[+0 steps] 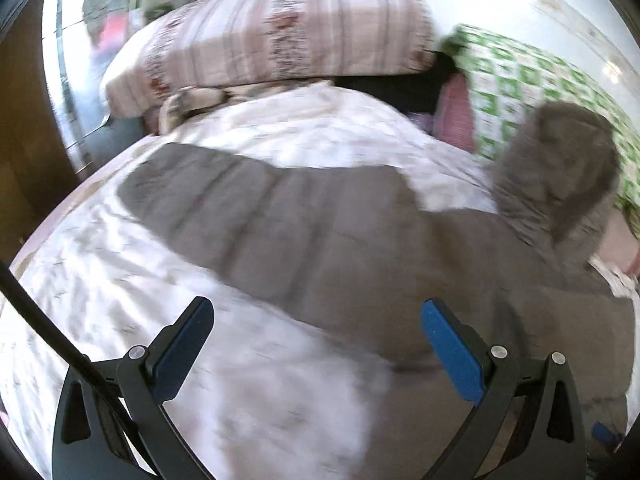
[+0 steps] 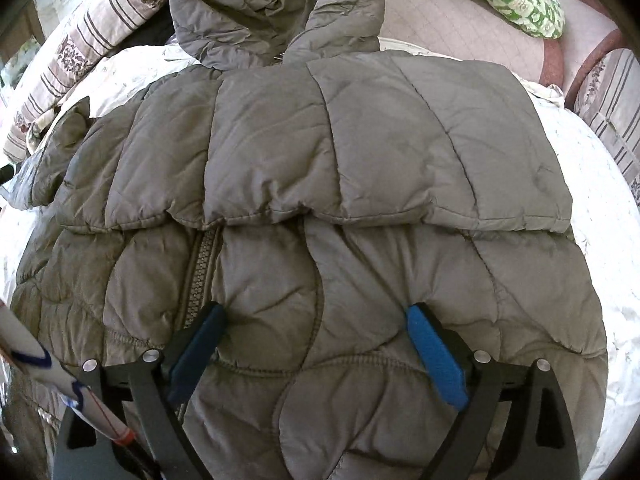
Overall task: Fold large clothes
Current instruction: 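Lay the sleeve on the jacket chest and open the right gripper, then move the left gripper to the other sleeve cuff and grasp it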
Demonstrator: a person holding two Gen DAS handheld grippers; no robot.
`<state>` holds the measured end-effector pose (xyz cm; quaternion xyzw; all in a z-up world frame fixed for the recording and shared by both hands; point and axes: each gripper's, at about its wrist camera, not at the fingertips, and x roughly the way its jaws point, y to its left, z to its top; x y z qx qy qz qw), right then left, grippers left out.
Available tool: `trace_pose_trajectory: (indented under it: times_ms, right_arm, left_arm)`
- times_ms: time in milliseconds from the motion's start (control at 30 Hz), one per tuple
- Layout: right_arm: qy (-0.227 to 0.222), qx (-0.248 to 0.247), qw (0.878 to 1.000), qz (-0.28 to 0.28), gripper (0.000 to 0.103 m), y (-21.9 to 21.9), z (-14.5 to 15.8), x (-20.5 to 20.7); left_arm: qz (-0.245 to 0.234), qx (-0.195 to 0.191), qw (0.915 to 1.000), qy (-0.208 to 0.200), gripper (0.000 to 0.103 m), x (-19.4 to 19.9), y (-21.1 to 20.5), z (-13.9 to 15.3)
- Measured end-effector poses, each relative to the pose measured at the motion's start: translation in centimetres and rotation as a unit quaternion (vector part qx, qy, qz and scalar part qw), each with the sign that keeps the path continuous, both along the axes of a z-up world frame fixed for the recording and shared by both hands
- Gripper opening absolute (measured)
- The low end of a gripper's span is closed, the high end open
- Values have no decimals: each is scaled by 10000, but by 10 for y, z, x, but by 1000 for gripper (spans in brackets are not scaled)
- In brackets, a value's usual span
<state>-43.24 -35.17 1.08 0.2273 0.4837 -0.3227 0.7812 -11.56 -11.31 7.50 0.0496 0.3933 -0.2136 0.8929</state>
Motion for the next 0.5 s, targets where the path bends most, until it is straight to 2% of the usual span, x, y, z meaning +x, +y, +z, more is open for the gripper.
trace_pose_trajectory:
  times_ms: [67, 200, 267, 500]
  right_arm:
    - [-9, -4, 10000, 5, 97, 0, 0, 0]
    - [1, -28, 10000, 10, 98, 0, 0, -1]
    - [30, -48, 10000, 15, 99, 0, 0, 0]
    - [65, -59, 10000, 10, 101, 0, -2, 3]
  left_arm:
    - [262, -8, 9996, 73, 103, 22, 20, -5]
    - [788, -116, 9955, 516, 103, 70, 62, -25]
    - [1046, -327, 9904, 839, 103, 94, 86, -36]
    - [1463, -1046, 9753, 1285, 102, 138, 142, -55]
